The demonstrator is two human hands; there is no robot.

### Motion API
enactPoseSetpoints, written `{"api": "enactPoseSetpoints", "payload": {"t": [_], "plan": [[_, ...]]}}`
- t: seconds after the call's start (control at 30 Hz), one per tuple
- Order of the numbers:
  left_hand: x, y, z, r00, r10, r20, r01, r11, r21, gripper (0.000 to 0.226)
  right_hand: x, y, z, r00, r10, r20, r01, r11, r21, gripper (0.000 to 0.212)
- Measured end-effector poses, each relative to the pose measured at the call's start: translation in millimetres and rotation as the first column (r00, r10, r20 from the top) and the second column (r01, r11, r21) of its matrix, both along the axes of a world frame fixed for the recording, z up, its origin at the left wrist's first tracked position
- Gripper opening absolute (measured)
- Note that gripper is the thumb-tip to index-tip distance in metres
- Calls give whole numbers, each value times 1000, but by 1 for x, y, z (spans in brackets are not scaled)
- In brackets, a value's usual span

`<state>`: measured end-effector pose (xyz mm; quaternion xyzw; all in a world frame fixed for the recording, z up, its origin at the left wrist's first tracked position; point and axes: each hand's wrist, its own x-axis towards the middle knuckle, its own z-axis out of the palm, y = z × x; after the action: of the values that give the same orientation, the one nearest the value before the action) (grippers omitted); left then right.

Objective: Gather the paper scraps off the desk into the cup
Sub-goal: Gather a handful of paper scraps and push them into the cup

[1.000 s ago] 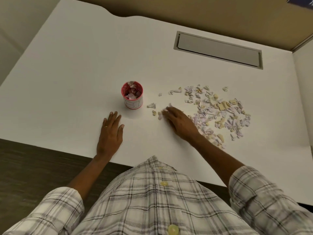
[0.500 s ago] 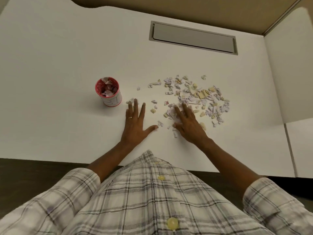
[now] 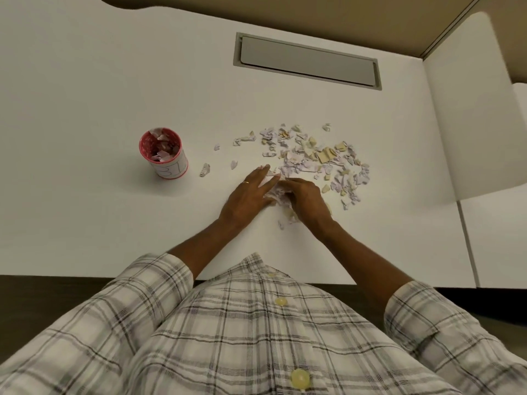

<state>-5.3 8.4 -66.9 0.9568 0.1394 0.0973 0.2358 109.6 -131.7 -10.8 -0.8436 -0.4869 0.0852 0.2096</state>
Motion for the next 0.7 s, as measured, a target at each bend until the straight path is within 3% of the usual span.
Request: {"api": "enactPoseSetpoints", "payload": {"t": [0.13,0.27,0.4,0.5,0.6,0.7], "plan": [[19,-1,7,995,-65,-72,78,978,192,68,9,-6,5,964,-188,-189,197,980,34,31],[33,-7,15,988,-68,-142,100,966,237,61,29,-18,11,880,-318,-353,347,938,21,30],[35,-15,13,988,-145,-56,154,965,213,28,43,-33,14,671,-379,-637,476,879,-22,30],[36,-18,15,984,-153,-87,168,961,219,25,47,-39,18,546,-349,-762,518,855,-21,31],[37,-16,10,993,-108,-44,113,984,139,22,47,-40,23,452,-312,-836,538,843,-23,31],[34,-15,25,998,65,20,-61,987,-151,18,47,-38,27,415,-300,-859,531,847,-39,29]]}}
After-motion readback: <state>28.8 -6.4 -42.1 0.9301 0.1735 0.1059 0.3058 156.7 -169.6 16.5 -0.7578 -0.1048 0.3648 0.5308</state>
